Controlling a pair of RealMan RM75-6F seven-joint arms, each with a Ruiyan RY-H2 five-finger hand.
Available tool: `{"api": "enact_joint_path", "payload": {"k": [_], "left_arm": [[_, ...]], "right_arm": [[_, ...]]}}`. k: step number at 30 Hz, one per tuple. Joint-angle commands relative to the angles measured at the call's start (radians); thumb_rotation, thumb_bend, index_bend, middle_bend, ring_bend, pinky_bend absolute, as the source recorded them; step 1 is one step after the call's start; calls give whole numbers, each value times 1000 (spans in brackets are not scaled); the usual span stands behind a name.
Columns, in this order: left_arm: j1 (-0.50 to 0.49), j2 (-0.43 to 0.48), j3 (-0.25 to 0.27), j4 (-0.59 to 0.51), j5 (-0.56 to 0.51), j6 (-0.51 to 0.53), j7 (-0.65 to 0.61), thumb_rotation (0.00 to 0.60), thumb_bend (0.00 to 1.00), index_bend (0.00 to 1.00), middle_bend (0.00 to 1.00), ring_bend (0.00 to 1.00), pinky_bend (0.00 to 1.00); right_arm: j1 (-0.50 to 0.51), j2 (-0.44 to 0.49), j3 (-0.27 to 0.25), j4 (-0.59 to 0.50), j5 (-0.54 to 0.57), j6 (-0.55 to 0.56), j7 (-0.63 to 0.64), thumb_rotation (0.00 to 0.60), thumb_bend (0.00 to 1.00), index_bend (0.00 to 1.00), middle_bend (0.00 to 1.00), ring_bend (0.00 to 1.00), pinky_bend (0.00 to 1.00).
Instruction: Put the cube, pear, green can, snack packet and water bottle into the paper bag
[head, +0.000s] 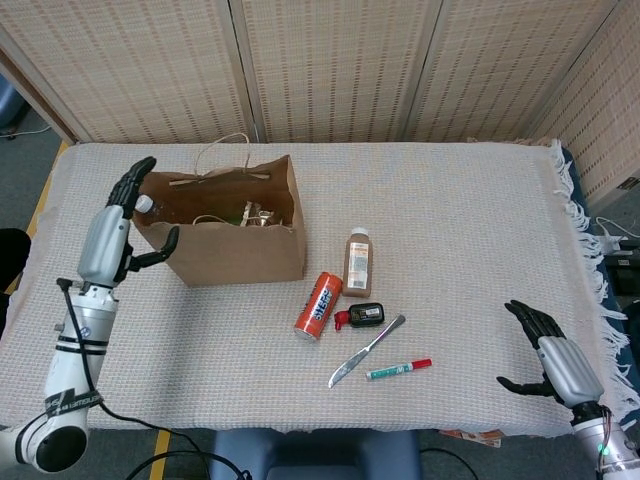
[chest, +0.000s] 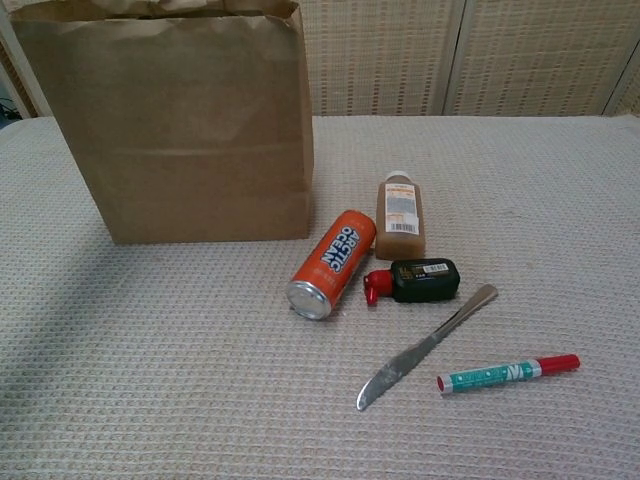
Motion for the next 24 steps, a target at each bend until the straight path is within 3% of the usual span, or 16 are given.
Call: {"api": "enact_joint_path", "payload": {"k": [1, 5, 9, 16, 24], "left_arm": [[171, 84, 140, 6, 215, 112, -79, 600, 446, 0, 0, 0, 54], [290, 72, 282, 126, 382, 207, -44, 600, 448, 0, 0, 0, 54], [386, 24, 387, 287, 478, 286, 19, 600, 443, 0, 0, 0, 50], [477, -60, 449, 502, 552, 376, 84, 600, 407, 0, 0, 0, 37], [493, -65, 452, 537, 525, 329, 40, 600, 389, 0, 0, 0, 32]], "right_arm": [[-5, -6, -1, 9, -3, 10, -23, 600, 40, 0, 0, 0, 0], [-7, -12, -3, 21, -9, 16, -56, 600, 40, 0, 0, 0, 0], [-7, -21, -6, 45, -21, 21, -119, 600, 40, 0, 0, 0, 0], [-4, -26, -17, 52, 5, -11, -249, 600, 40, 0, 0, 0, 0], [10, -16, -21, 17, 89, -79, -352, 600, 40, 0, 0, 0, 0]]}}
